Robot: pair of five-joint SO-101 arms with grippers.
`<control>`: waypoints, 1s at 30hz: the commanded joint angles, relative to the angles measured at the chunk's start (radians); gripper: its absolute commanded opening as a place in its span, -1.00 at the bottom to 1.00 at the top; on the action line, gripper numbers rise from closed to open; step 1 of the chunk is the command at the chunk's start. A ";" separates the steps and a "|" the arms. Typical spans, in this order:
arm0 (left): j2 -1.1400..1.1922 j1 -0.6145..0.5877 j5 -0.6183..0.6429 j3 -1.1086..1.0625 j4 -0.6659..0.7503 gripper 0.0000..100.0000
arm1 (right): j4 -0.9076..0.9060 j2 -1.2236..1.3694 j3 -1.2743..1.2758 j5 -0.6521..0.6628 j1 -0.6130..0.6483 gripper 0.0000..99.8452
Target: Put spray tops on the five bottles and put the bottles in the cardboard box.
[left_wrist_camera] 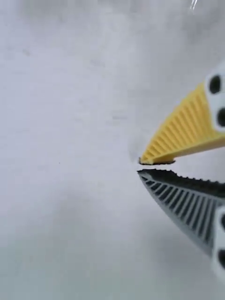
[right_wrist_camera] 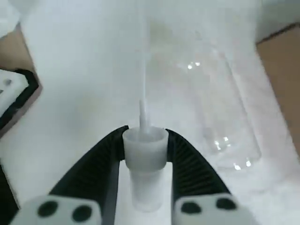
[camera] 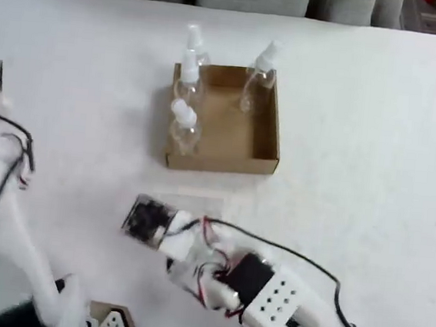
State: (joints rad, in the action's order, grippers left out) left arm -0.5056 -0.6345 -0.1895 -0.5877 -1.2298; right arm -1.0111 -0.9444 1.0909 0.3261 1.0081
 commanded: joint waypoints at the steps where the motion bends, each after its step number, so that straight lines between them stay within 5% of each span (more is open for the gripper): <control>1: 0.199 -0.084 -0.137 0.253 0.026 -0.96 | 0.102 -0.005 0.044 0.000 0.091 -0.96; 12: 0.495 -0.140 -0.304 0.578 0.018 -0.96 | 0.366 0.245 0.080 0.054 0.105 -0.92; 21: 0.496 -0.139 -0.307 0.595 0.026 -0.95 | 0.352 0.427 -0.012 0.055 0.094 -0.20; 30: 0.496 -0.065 -0.345 0.591 0.014 -0.95 | 0.073 0.030 -0.029 0.048 -0.127 -0.55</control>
State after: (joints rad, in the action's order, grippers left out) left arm -0.0008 -0.7633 -0.4887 -0.0491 -1.2267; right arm -0.8439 -0.7419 1.1017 0.3690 0.9712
